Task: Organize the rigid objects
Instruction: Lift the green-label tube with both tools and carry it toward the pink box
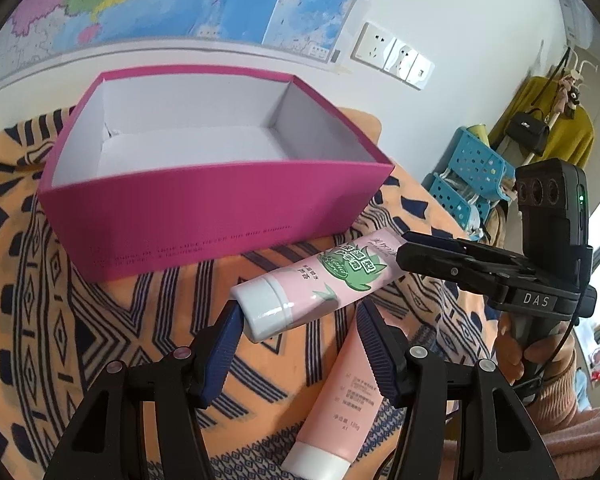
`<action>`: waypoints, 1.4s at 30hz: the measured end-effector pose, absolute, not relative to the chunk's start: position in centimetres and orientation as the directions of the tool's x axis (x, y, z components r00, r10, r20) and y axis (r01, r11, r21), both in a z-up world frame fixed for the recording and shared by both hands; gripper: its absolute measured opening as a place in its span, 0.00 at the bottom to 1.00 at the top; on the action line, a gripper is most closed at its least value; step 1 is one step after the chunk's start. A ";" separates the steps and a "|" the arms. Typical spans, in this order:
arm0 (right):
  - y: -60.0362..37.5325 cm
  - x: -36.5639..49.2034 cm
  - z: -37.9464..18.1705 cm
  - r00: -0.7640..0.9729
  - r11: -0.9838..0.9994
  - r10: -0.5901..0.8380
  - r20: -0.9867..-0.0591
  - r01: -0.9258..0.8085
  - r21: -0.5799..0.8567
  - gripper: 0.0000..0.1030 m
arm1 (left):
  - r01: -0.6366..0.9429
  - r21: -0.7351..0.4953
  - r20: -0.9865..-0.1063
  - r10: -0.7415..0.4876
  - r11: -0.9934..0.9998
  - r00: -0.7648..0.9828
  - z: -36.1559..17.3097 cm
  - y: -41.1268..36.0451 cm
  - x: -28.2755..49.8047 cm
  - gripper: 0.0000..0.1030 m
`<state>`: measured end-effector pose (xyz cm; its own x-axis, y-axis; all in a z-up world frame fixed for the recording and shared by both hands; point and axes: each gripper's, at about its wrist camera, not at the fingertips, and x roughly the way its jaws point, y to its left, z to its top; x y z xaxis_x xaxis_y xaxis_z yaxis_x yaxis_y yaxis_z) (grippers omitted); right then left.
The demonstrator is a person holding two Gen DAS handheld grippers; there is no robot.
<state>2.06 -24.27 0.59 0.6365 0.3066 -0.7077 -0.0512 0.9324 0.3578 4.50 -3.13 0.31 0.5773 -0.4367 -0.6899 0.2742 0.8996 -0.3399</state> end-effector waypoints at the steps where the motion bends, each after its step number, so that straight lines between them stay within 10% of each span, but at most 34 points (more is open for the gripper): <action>1: -24.3 2.1 0.7 0.639 0.933 0.305 -0.706 -0.052 0.356 0.54 | 0.277 -0.337 -0.687 -0.436 0.900 0.582 0.4 -3.2 4.5 0.57; 42: -24.9 3.5 4.2 0.707 0.951 0.269 -0.654 -0.087 0.297 0.54 | 0.299 -0.281 -0.632 -0.411 0.912 0.658 3.7 -3.6 5.6 0.57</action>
